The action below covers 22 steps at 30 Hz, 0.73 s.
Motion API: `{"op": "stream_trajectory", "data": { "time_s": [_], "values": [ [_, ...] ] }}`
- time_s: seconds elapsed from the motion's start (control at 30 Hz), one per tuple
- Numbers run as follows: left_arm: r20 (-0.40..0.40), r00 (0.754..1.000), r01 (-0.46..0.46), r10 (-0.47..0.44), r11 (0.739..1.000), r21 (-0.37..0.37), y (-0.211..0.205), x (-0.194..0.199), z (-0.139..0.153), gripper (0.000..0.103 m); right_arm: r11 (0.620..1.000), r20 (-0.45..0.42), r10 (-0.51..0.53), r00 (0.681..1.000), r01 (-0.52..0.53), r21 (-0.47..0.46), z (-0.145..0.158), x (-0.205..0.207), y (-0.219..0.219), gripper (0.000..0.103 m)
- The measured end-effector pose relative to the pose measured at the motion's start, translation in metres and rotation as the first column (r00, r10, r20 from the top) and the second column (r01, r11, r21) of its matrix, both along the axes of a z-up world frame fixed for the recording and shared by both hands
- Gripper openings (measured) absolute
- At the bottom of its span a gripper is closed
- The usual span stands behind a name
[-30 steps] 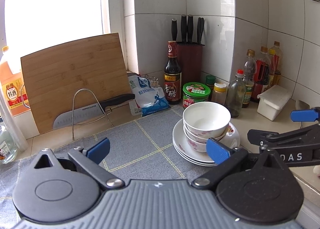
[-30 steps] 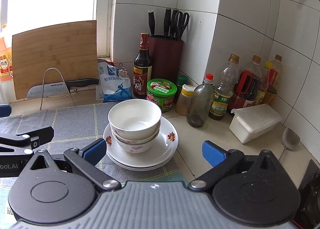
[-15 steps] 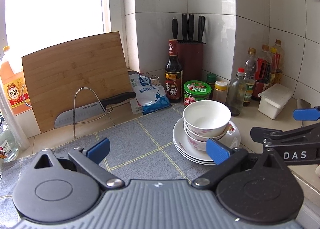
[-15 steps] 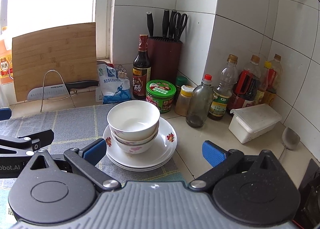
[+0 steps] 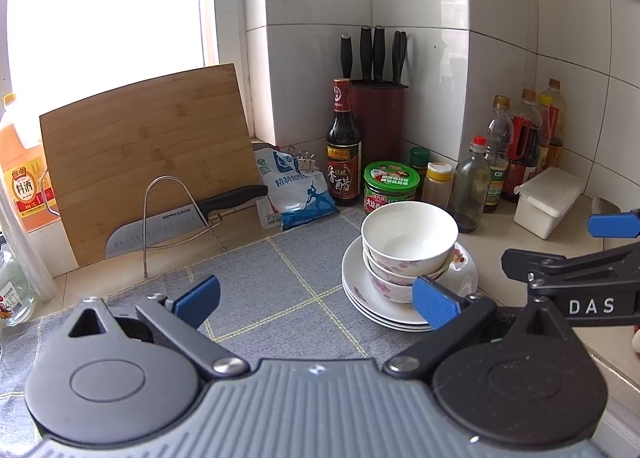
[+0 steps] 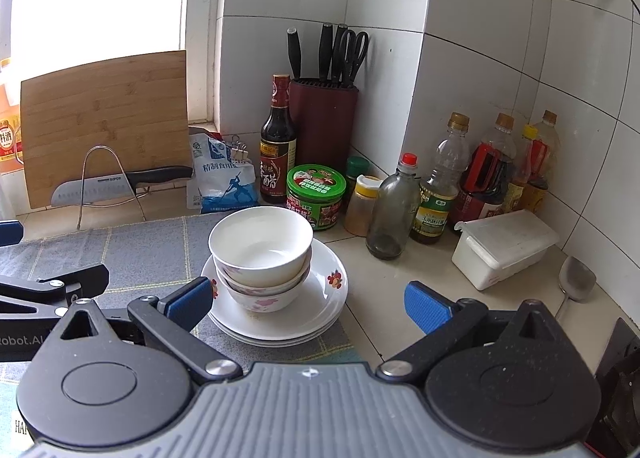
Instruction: Organize plates and bowls
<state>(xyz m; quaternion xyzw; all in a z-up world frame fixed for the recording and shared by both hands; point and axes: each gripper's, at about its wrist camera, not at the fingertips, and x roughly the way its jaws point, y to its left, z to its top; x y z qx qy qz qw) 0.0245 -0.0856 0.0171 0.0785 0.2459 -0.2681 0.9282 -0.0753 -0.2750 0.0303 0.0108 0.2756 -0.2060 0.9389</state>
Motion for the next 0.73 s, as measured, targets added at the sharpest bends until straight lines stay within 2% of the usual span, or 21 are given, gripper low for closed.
{"op": "stream_trajectory", "data": {
  "time_s": [0.73],
  "values": [
    [-0.002, 1.0, 0.014, -0.014, 1.0, -0.008, -0.0018, -0.0003, 0.0018, 0.102, 1.0, 0.005, -0.008, 1.0, 0.008, -0.003, 0.0021, -0.0012, -0.0008, 0.103]
  ]
}}
